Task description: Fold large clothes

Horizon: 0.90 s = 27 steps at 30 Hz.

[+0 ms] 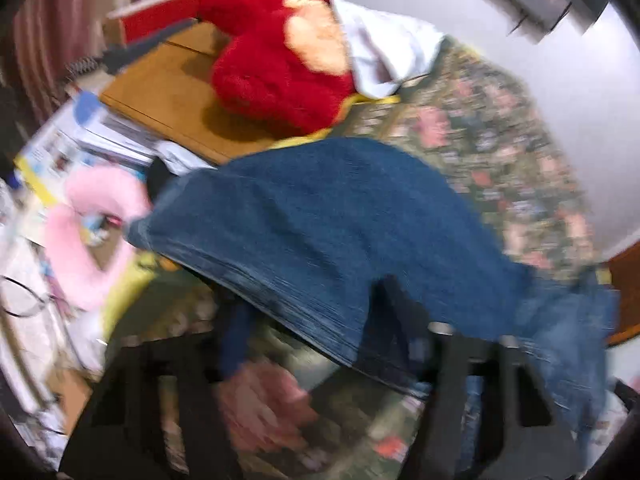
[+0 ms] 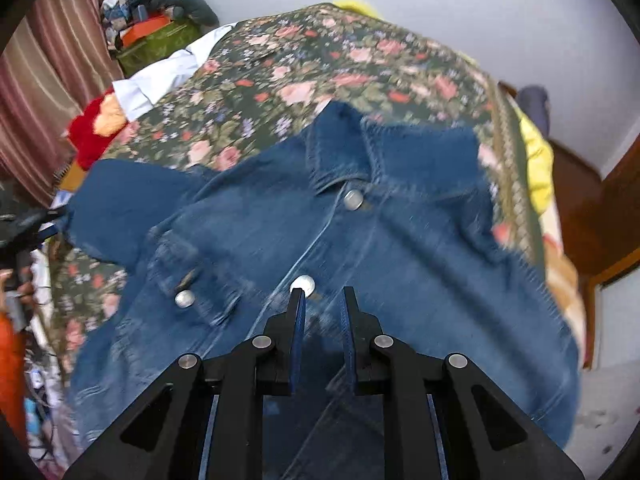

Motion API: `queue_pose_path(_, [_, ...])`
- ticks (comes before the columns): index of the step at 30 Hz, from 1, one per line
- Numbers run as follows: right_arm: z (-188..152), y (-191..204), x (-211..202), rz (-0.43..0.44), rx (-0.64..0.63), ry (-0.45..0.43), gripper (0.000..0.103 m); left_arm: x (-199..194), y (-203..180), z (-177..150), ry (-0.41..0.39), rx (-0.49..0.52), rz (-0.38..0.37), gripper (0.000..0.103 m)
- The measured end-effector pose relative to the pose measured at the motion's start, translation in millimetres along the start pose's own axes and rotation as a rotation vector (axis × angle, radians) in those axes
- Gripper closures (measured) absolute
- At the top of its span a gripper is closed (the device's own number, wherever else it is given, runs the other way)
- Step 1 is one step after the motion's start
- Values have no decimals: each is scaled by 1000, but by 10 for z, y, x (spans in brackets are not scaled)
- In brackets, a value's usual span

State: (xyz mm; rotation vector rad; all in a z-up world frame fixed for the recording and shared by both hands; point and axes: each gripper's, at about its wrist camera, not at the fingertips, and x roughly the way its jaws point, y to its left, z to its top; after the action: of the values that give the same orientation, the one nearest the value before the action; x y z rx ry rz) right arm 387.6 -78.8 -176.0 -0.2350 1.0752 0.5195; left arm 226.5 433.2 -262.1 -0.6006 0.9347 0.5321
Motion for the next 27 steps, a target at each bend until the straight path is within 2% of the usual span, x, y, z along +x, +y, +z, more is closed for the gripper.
queue_pose_path(1, [-34, -5, -6, 14, 13, 2, 90, -16, -27, 22, -17, 8, 29, 66])
queue_pose_path(3, [-96, -43, -38, 26, 34, 5, 90, -127, -123, 47, -55, 58, 82, 83])
queue_pose_path(4, [-124, -70, -57, 24, 42, 5, 90, -193, -203, 48, -80, 92, 107, 88])
queue_pose_path(6, [-172, -137, -105, 15, 61, -3, 90, -384, -439, 29, -152, 192, 174, 90])
queue_pose_path(8, [-197, -230, -160, 9, 81, -5, 90, -593, -674, 1, -216, 291, 180, 90])
queue_pose_path(14, [-283, -384, -362, 35, 120, -55, 90, -1383, -1659, -213, -406, 545, 45, 92])
queue_pose_path(16, [-315, -404, -429, 54, 132, -70, 90, -1528, -2009, -326, -425, 604, -25, 92])
queue_pose_path(19, [-383, -441, -514, 83, 141, -87, 90, -1481, -2513, -573, -385, 689, -106, 92])
queue_pose_path(22, [-482, -473, -608, 96, 146, -103, 90, -1121, -2905, -906, -244, 744, -172, 92])
queue_pose_path(24, [-568, -521, -680, 100, 148, -113, 90, -835, -3083, -1182, -107, 766, -228, 92])
queue_pose_path(27, [-696, -615, -768, 77, 149, -125, 90, -552, -3237, -1585, 15, 804, -262, 91])
